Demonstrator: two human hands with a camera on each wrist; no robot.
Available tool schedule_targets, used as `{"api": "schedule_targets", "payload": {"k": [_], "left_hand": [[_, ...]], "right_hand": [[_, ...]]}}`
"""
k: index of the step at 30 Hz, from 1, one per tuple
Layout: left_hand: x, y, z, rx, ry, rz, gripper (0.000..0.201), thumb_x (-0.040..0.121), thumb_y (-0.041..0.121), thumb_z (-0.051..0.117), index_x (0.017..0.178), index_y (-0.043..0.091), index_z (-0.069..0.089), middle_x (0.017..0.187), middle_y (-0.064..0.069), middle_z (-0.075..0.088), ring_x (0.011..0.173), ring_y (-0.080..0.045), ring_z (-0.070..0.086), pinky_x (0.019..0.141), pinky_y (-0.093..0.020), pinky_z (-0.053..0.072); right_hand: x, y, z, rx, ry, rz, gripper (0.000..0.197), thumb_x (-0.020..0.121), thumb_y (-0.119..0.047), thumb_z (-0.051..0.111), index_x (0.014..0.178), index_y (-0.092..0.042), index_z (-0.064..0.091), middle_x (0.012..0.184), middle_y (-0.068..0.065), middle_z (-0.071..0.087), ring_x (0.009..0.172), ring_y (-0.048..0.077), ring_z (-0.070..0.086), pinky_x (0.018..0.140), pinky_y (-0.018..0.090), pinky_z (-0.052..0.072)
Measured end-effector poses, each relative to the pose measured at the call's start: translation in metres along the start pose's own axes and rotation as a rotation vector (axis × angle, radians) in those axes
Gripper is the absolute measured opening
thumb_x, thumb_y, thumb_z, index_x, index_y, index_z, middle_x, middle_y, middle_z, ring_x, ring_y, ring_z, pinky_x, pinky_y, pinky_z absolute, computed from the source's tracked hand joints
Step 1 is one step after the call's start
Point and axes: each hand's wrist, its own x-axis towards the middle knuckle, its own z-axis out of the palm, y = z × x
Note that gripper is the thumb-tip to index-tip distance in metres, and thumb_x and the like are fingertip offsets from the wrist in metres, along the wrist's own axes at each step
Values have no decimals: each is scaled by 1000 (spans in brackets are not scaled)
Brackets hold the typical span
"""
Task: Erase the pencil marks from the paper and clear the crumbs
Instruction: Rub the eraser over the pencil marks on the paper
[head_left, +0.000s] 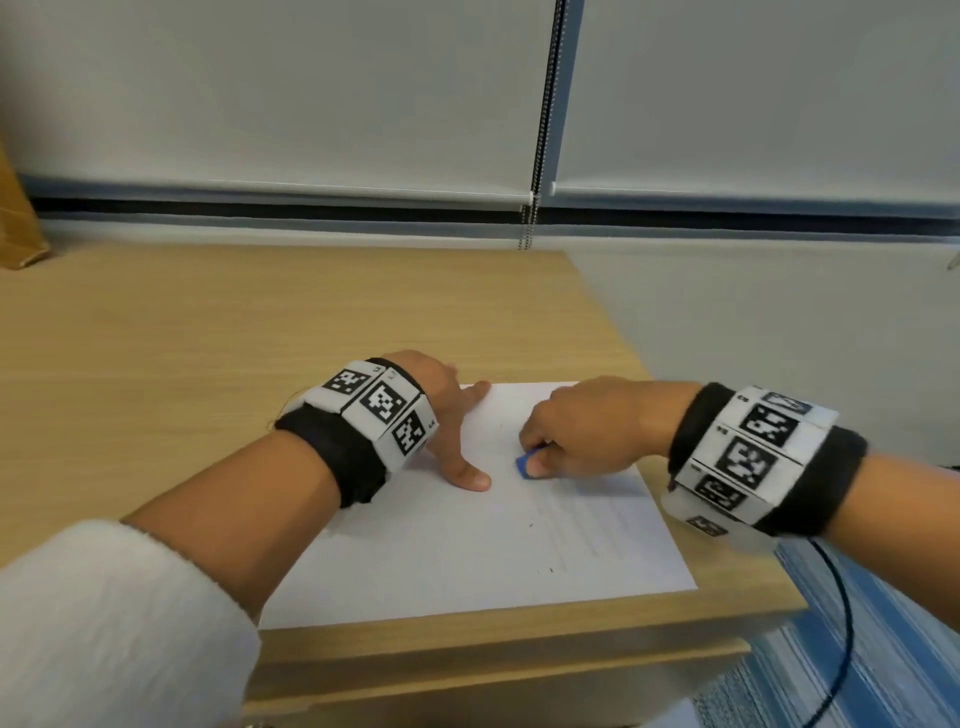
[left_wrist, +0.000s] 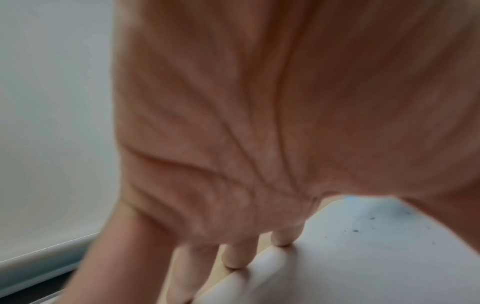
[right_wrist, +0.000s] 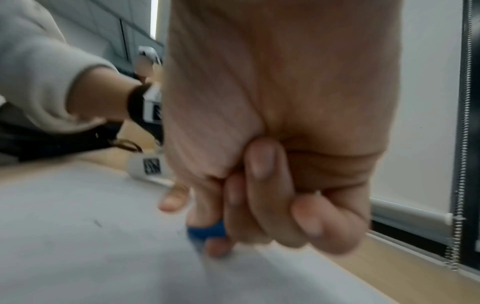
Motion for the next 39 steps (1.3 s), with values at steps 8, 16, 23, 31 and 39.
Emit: {"api": "schedule_targets", "payload": {"k": [8, 16, 23, 31, 39], "left_hand": [[0, 0, -2, 19, -27, -4, 122, 66, 82, 58, 150, 38, -20, 162, 3, -16, 146, -29, 17, 109, -44, 30], [3, 1, -2, 25, -47, -5, 123, 65, 83, 58, 149, 38, -20, 162, 3, -16, 147, -28, 14, 111, -46, 28], [-2, 2, -5, 34, -48, -11, 121, 66, 83, 56, 150, 38, -19, 162, 4, -14, 147, -27, 16, 112, -46, 26], [-7, -3, -2, -43, -26, 35, 125, 64, 80, 62, 150, 38, -18, 161, 2, -19, 147, -29, 14, 114, -50, 25], [-39, 9, 18, -39, 125, 225, 91, 85, 67, 52, 155, 33, 6, 162, 9, -10, 147, -17, 16, 113, -39, 28]], "right_hand": [[-20, -10, 7, 19, -125, -50, 27, 96, -44, 43, 90, -22, 57, 82, -5, 56, 80, 21, 57, 70, 35, 43], [-31, -14, 15, 4, -62, -55, 27, 98, -40, 41, 84, -19, 51, 70, -6, 49, 67, 19, 50, 61, 32, 35], [-21, -14, 8, -7, 43, 25, 26, 99, -40, 38, 86, -20, 50, 71, -7, 45, 75, 22, 50, 60, 32, 33], [-55, -20, 28, 66, 16, 5, 28, 98, -45, 40, 83, -22, 50, 66, -6, 48, 59, 12, 43, 52, 29, 29], [-56, -21, 34, 99, 46, 1, 26, 99, -41, 41, 89, -20, 51, 66, -7, 47, 58, 12, 43, 53, 29, 31]]}}
